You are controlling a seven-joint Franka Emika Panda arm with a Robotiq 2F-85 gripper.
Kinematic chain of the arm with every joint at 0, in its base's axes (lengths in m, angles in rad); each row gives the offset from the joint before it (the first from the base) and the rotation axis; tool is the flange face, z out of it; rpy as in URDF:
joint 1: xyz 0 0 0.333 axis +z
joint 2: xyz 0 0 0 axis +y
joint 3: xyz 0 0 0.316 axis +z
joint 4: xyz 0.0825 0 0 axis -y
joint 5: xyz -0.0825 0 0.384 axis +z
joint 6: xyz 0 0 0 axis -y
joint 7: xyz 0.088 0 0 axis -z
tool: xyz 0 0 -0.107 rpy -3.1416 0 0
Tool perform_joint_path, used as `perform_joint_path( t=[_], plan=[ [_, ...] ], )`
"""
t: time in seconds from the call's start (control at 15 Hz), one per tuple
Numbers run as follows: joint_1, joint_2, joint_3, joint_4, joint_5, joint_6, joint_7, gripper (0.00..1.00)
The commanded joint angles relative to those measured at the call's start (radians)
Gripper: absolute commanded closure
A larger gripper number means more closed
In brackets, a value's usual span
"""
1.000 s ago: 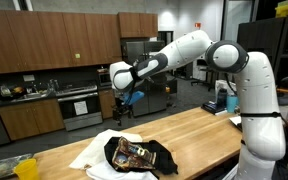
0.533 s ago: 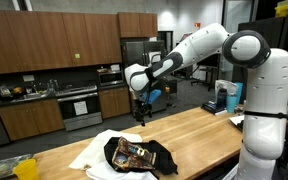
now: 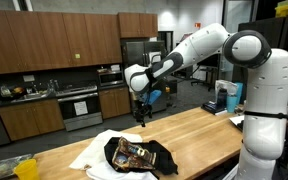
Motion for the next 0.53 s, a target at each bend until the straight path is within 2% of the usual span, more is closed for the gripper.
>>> perform_joint_path(
  t=[0.0,0.2,0.4,0.47],
  plan=[
    [-0.011,0.001,0.012,0.003,0.0,-0.004,0.001,0.0],
    [-0.01,0.0,0.014,-0.002,0.005,-0.003,-0.002,0.0],
    [0.003,0.053,0.037,-0.012,0.067,0.041,-0.07,0.0],
    [0.004,0.08,0.047,-0.013,0.111,0.093,-0.095,0.0]
  ],
)
